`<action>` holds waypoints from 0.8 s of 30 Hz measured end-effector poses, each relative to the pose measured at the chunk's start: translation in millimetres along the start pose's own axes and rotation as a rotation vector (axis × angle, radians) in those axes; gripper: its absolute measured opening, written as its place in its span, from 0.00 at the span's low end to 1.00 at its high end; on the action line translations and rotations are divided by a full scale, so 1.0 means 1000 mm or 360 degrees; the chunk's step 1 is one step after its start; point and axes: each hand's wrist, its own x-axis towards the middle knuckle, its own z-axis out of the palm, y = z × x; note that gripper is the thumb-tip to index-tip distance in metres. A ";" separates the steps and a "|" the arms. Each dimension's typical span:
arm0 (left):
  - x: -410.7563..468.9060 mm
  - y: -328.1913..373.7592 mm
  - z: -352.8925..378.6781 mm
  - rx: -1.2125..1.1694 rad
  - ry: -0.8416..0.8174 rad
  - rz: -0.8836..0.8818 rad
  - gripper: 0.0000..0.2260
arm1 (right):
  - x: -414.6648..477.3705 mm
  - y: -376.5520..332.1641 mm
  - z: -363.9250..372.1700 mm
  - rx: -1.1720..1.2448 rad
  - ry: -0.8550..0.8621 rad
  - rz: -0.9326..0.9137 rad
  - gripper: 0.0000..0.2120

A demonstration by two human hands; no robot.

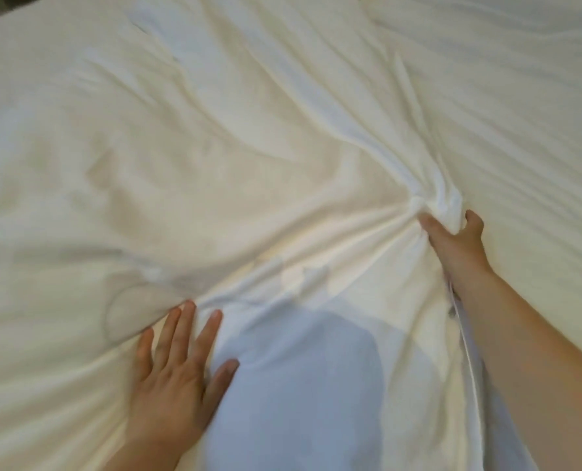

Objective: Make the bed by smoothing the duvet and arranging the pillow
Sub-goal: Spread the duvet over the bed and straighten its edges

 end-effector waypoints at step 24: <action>-0.285 -0.034 -0.109 0.0198 -0.0518 -0.0049 0.25 | -0.370 0.155 -0.107 -0.0598 -0.0234 0.0041 0.31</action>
